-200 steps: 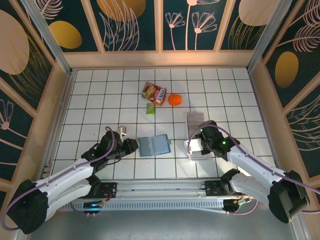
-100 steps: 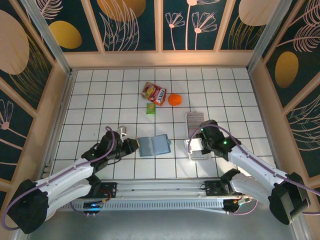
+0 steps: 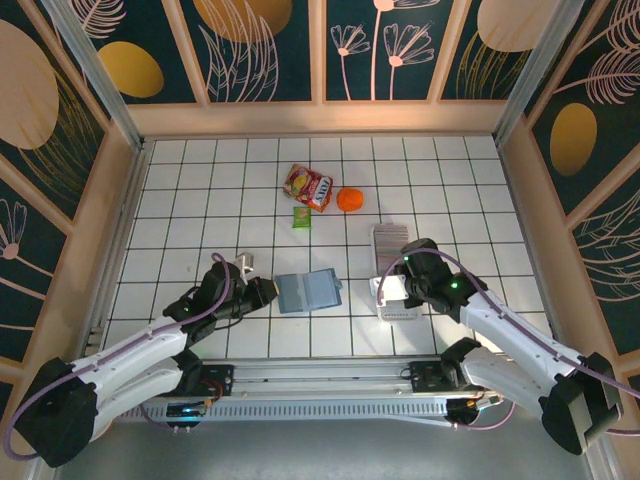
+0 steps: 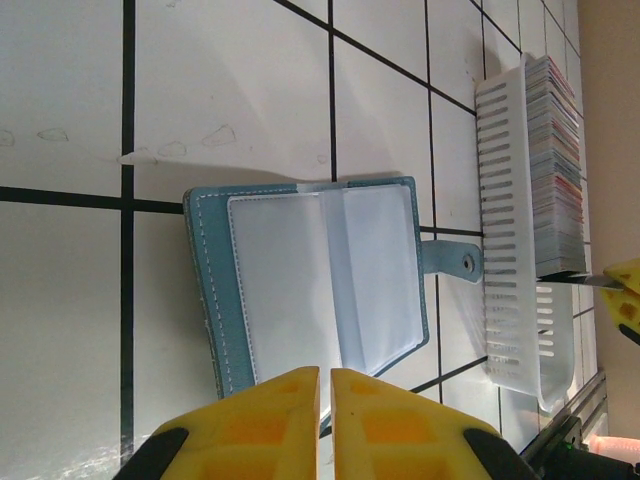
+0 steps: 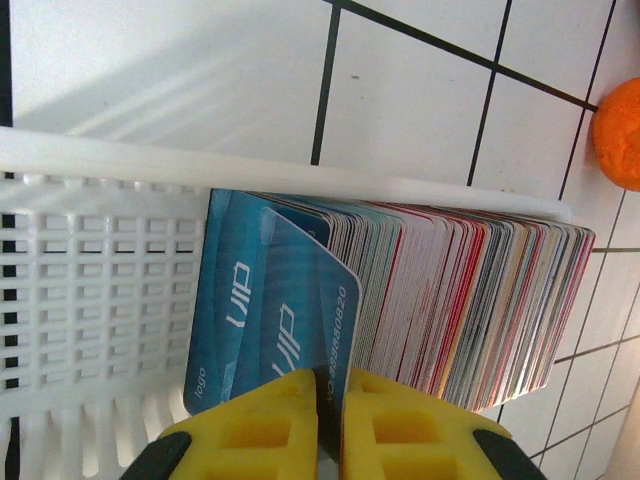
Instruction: Put the credit cards into the card holder
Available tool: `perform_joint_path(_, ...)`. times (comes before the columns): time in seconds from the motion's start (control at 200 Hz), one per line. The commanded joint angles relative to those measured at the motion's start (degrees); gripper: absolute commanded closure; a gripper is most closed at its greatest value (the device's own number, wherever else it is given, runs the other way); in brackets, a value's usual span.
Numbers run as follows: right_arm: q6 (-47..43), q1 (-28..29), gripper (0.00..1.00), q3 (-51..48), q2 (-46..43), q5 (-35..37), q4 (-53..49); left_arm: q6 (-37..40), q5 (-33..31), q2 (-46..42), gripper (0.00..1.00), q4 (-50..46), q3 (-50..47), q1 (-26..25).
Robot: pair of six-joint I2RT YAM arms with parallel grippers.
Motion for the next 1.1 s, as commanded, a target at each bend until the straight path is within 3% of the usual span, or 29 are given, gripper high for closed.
perform_joint_path(0.0,1.34,0.48,0.94,3.36,-1.24,1.36,-0.06,-0.74,0.72,0.36,0.90,1.02,-0.68,0.15)
perform_joint_path(0.25,9.26,3.07,1.00,8.97,-3.54,-3.40,-8.41,2.32,-3.54,1.06,1.00,-6.84,2.96,0.14)
perform_joint_path(0.4,15.68,6.44,1.00,11.80,-5.51,-3.70,-11.85,4.69,-8.05,2.14,0.97,-14.12,7.04,0.20)
perform_joint_path(0.495,24.60,8.21,1.00,14.41,-5.48,-1.65,-9.89,5.30,-11.39,2.73,0.91,-18.89,9.90,0.12)
perform_joint_path(0.636,41.97,9.52,1.00,20.58,-3.78,-1.18,-5.14,5.06,-17.47,2.58,0.88,-24.57,13.68,0.18)
perform_joint_path(0.726,55.84,10.42,1.00,23.22,-2.73,-0.66,-0.94,3.86,-18.09,1.64,0.85,-25.59,14.49,0.21)
perform_joint_path(0.841,79.28,10.68,1.00,24.58,-0.88,-0.17,4.00,3.98,-12.45,0.16,0.87,-21.36,13.29,0.17)
perform_joint_path(0.966,106.46,10.60,1.00,21.21,1.10,-2.34,8.23,1.76,-2.06,0.16,0.90,-11.91,10.32,0.17)
perform_joint_path(1.031,114.98,10.69,1.00,17.09,2.15,-10.32,13.58,-0.65,1.32,1.39,0.93,-6.46,8.50,0.19)
perform_joint_path(1.091,121.45,11.22,1.00,13.67,3.42,-13.06,18.37,-1.72,1.34,3.43,1.00,-5.44,8.51,0.16)
